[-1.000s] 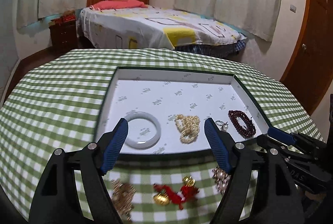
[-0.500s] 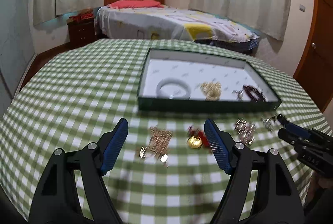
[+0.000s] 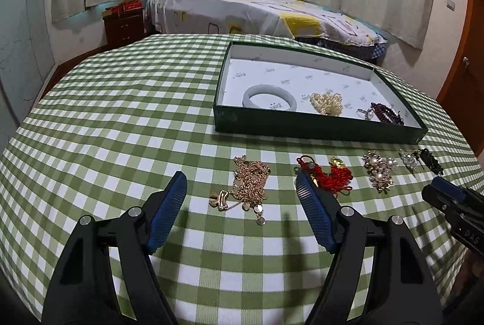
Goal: Organize jewelry
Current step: 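Grasp the gold chain with the left tool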
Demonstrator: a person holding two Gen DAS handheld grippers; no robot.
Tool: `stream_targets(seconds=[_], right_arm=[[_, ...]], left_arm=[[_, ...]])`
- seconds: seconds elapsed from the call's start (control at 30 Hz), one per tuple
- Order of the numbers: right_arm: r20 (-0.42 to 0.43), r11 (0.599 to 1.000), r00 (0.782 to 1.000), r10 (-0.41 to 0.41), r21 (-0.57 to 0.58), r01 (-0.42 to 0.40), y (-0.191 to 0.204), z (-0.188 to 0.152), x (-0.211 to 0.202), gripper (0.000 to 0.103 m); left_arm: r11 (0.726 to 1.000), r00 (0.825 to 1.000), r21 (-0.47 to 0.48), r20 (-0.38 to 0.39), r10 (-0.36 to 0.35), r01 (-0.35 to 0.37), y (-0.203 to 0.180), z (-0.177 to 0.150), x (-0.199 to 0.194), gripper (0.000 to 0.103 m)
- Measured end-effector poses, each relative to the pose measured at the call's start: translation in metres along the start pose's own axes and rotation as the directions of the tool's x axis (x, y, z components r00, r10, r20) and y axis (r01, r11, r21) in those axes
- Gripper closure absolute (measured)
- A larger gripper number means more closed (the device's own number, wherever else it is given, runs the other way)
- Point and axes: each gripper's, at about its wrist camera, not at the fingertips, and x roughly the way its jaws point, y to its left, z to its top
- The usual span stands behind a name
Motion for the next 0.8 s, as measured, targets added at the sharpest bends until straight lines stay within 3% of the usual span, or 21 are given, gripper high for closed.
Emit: stream_targets(seconds=[0.4, 0.47, 0.53, 0.6, 0.8], right_arm=[[-0.016, 1.0, 1.0, 0.002, 0.005, -0.002, -0.001, 0.0, 0.007, 0.062], [-0.017, 1.0, 1.0, 0.004, 0.002, -0.004, 0.0, 0.001, 0.008, 0.062], [-0.018, 1.0, 1.0, 0.006, -0.003, -0.006, 0.002, 0.002, 0.009, 0.062], [-0.018, 1.0, 1.0, 0.007, -0.005, -0.007, 0.003, 0.002, 0.009, 0.062], [-0.018, 1.0, 1.0, 0.008, -0.005, -0.008, 0.003, 0.003, 0.01, 0.062]], left_arm=[[1.0, 0.997, 0.013, -0.077, -0.015, 0.016, 0.0, 0.001, 0.027, 0.053], [0.999, 0.997, 0.033, -0.075, -0.005, 0.007, -0.002, 0.001, 0.027, 0.062], [0.998, 0.997, 0.058, -0.071, 0.006, -0.002, -0.003, 0.0, 0.027, 0.079], [0.998, 0.998, 0.063, -0.066, -0.009, 0.014, -0.001, -0.001, 0.026, 0.087], [0.999, 0.998, 0.034, -0.059, -0.036, 0.038, 0.006, -0.001, 0.024, 0.092]])
